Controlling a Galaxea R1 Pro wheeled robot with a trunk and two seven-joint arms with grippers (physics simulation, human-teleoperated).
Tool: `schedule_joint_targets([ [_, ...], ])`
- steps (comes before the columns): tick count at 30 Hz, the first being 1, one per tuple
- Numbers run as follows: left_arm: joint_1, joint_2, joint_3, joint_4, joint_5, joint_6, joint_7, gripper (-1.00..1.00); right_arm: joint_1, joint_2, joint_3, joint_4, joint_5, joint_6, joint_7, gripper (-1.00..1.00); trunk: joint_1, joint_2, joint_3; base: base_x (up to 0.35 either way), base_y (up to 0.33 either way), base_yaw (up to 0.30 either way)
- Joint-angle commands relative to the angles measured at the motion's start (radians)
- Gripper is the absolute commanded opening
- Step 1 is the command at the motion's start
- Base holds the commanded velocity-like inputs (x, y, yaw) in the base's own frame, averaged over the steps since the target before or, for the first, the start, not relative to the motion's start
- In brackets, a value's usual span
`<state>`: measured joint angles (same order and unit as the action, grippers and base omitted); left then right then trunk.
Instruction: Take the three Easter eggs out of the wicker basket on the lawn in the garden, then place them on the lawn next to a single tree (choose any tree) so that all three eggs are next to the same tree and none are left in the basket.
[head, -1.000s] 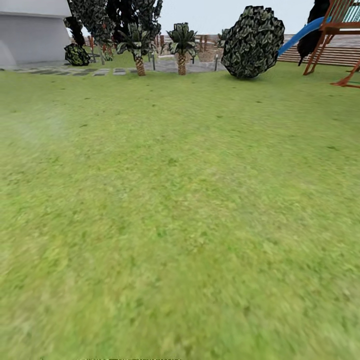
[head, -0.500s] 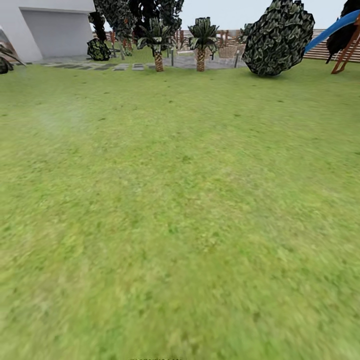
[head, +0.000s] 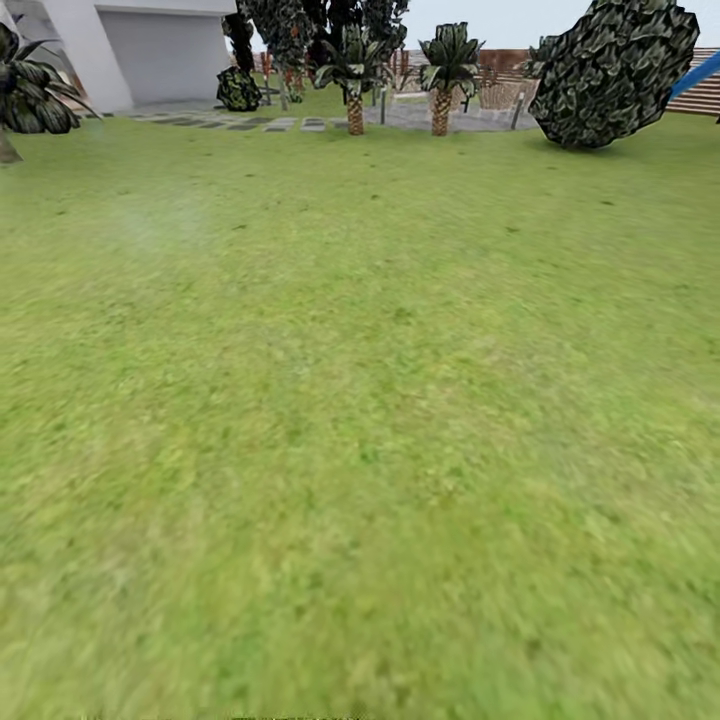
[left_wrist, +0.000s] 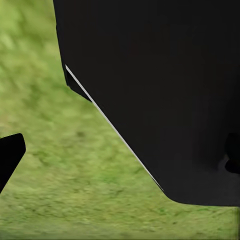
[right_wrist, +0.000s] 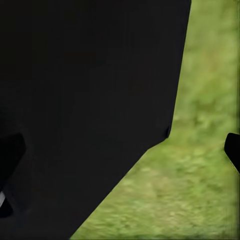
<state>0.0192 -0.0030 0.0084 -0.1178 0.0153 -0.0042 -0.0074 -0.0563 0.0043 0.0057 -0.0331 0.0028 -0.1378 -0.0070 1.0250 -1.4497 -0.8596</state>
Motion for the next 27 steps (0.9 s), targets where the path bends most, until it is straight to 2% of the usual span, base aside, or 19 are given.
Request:
schedule_joint_targets([
  [1,0.001,0.000,0.001,-0.002,0.002,0.000,-0.001,1.00,0.000,0.000,0.000,0.001,0.000,-0.003,-0.001,1.00,0.000,0.000,-0.002,0.000,0.000,0.213],
  [27,0.001,0.000,0.001,-0.002,0.002,0.000,-0.002,1.00,0.000,0.000,0.000,0.001,0.000,-0.003,-0.001,1.00,0.000,0.000,-0.030,0.000,0.000,0.213],
])
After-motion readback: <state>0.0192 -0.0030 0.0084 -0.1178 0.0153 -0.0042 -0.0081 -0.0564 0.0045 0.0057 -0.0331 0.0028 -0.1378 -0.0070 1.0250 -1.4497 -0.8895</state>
